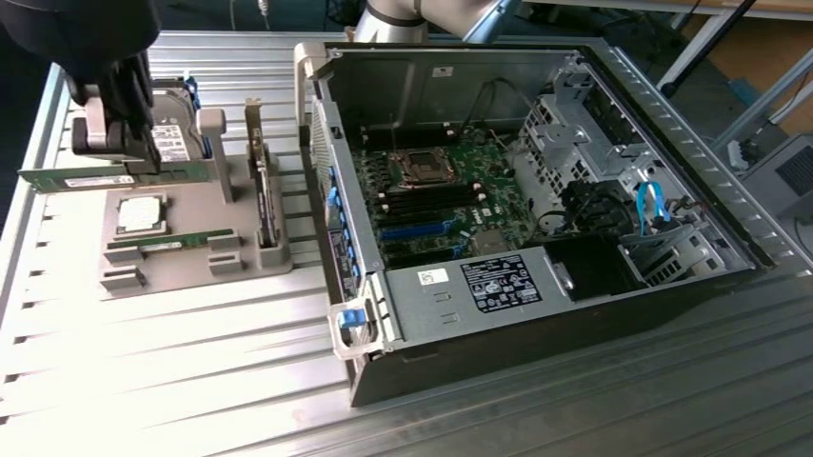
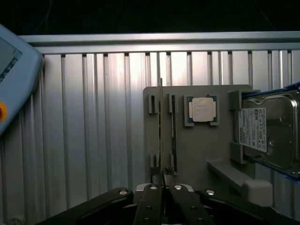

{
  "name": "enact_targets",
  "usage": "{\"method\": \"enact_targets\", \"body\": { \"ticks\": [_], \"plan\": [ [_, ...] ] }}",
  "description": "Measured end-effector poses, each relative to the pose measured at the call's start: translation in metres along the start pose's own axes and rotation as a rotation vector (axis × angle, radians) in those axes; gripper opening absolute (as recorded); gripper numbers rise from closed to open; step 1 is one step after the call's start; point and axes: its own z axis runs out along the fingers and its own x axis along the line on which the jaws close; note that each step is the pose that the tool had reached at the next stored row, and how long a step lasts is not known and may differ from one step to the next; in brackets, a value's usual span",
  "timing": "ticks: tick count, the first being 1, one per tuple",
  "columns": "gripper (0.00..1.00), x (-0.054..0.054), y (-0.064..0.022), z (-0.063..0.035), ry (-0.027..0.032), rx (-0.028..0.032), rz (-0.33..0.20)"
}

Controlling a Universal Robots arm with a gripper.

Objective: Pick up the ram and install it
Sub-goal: 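Pick up the ram and move it above insertion slot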

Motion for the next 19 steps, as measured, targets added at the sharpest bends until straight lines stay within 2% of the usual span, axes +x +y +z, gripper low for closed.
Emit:
{"method": "enact_targets", "body": {
  "ticks": [8,15,19],
  "plan": [
    [0.12,-0.001,0.0009,-0.0208,0.0,0.0,0.0],
    [0.12,-0.001,0.0006,-0.0212,0.0002,-0.0002,0.0],
    [0.12,-0.001,-0.0101,-0.0216,0.0001,0.0,0.0]
  ]
}}
